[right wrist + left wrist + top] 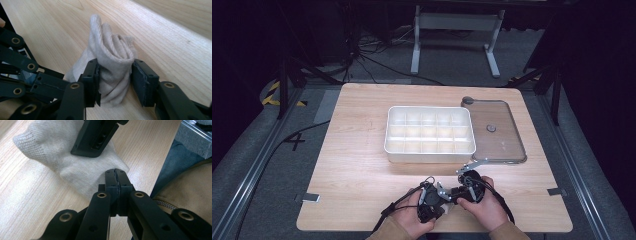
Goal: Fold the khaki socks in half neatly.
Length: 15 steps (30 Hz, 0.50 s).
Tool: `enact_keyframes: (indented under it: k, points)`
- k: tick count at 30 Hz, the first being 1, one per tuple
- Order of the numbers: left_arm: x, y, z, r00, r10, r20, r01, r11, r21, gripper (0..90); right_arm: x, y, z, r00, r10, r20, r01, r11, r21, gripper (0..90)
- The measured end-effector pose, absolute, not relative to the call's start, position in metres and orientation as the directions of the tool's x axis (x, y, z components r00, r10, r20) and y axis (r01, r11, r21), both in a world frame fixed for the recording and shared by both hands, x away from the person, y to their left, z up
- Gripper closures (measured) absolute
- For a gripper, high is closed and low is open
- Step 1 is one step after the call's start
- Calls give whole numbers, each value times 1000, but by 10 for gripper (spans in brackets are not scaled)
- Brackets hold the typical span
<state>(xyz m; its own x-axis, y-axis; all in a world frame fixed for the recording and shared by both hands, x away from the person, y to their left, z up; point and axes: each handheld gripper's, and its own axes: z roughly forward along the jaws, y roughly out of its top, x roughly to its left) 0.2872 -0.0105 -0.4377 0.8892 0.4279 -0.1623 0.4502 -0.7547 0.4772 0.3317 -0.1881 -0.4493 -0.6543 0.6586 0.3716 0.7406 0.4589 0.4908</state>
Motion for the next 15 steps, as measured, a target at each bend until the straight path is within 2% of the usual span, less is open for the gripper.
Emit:
enact_keyframes:
  k: [3, 8, 15]
  points:
    - [287, -10, -438, 890, 426, -162, 449, -756, 476, 898, 332, -188, -450, -651, 652, 388, 746, 457, 484, 621]
    - [287, -10, -437, 894, 421, -155, 440, -759, 479, 898, 338, -190, -451, -651, 614, 445, 755, 465, 462, 705]
    - [286, -8, -433, 895, 418, -157, 439, -759, 481, 898, 337, -189, -449, -658, 614, 437, 750, 474, 462, 756]
